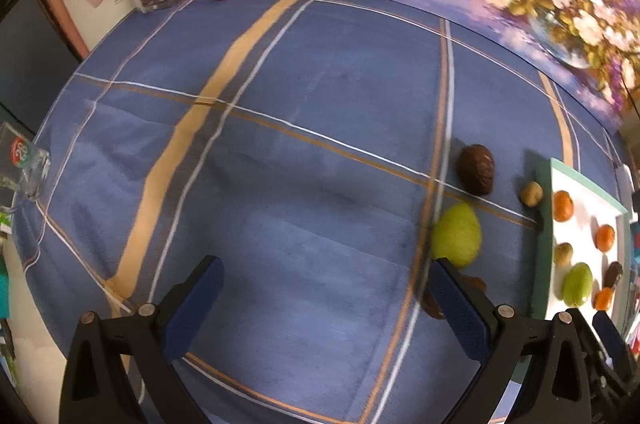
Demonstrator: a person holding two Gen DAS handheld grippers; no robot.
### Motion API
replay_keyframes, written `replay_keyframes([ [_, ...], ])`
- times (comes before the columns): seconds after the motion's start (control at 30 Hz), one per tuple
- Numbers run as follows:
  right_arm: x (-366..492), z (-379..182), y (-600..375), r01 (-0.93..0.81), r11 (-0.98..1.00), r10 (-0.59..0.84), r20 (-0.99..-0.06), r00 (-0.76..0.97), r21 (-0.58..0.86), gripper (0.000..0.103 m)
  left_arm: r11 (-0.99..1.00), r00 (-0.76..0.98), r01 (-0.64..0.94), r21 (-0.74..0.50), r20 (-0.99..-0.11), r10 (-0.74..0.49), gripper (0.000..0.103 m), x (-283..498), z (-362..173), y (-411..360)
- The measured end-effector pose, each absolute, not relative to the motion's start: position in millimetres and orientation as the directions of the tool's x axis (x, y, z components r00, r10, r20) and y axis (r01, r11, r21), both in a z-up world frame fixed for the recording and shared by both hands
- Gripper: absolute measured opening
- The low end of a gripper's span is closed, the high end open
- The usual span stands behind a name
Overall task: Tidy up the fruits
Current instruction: 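Lift both open tools out of the tray toward the pear and dates, then close the right tool around the large dark date on the cloth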
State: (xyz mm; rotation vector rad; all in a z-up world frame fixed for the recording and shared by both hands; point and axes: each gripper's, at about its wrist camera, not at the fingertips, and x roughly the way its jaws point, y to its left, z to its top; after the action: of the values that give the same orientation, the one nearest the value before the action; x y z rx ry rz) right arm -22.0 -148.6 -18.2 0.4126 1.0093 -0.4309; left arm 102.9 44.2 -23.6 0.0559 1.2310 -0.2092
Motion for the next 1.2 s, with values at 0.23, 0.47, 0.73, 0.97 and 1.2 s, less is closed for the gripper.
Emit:
replay_keyframes([
  [0.23,-0.5,-22.4,-123.4,0.473,0.869,-0.117,-0.869,0.480,0.145,0.095,0.990,0.332,0.129,-0.060,-0.938,-0.100,0.103,115.4,-23.8,66.5],
  [0.47,17.8,-25.6,-92.4,0.388,0.912,-0.086,-0.861,0.501,0.134,0.095,0.992,0.327,0.109,-0.058,-0.941,-0.090,0.103,121.6,-27.7,78.8],
  [0.73,36.6,-42.4,-75.9,0.335,0.932,-0.042,-0.881,0.472,0.135,0.095,0.995,0.310,0.078,-0.067,-0.947,-0.088,0.103,127.9,-37.3,92.9],
  [0.97,49.9,-61.7,-64.6,0.307,0.944,-0.023,-0.908,0.417,0.118,0.095,0.996,0.291,0.064,-0.066,-0.953,-0.082,0.103,131.2,-47.5,95.6],
  [1.2,57.3,-78.2,-58.4,0.295,0.952,-0.036,-0.929,0.370,0.081,0.095,0.996,0.270,0.056,-0.067,-0.960,-0.080,0.103,132.2,-55.1,97.5],
])
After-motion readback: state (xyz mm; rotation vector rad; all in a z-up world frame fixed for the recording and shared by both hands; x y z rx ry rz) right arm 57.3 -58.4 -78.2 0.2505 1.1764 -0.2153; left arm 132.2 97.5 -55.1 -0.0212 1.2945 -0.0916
